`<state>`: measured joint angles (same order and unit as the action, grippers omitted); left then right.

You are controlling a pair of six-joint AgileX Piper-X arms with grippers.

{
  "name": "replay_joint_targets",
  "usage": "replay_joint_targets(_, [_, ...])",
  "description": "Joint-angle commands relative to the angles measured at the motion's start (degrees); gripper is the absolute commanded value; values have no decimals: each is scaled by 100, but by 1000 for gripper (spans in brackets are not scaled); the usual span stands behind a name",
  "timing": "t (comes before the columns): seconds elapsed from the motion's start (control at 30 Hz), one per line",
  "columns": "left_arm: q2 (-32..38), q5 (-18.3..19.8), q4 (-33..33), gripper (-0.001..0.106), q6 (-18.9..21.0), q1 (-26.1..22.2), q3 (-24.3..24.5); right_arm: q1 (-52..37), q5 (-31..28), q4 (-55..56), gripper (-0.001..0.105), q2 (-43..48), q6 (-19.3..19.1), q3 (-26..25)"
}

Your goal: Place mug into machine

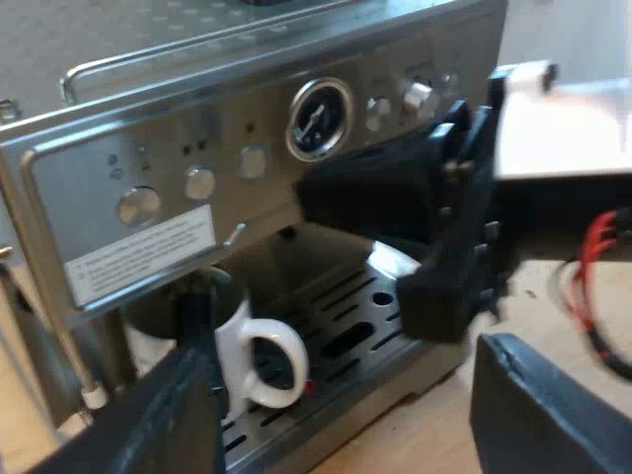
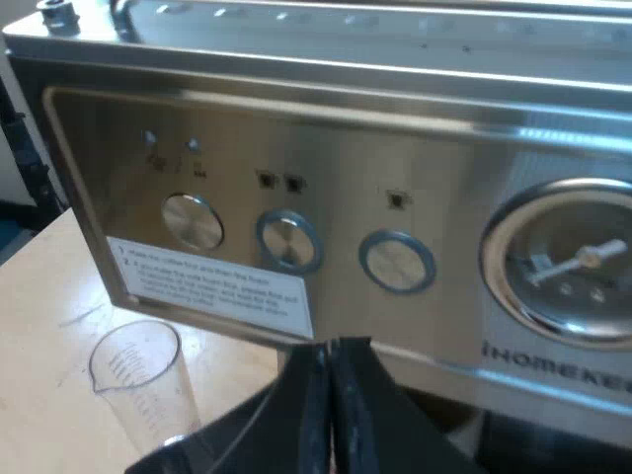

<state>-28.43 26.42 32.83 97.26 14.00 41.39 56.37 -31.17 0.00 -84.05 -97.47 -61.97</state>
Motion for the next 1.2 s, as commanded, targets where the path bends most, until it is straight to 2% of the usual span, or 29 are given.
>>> replay_joint_targets(0.03, [10, 83, -132, 58, 48, 32, 5, -17, 63, -265, 0, -45, -185, -53])
replay_joint_targets(0.5, [10, 214, -142, 58, 185, 32, 5, -179, -155, -365, 0, -123, -185, -53])
replay_joint_targets(1.2, [10, 214, -142, 58, 185, 32, 5, -353, 186, -498, 0, -338, -169, -68])
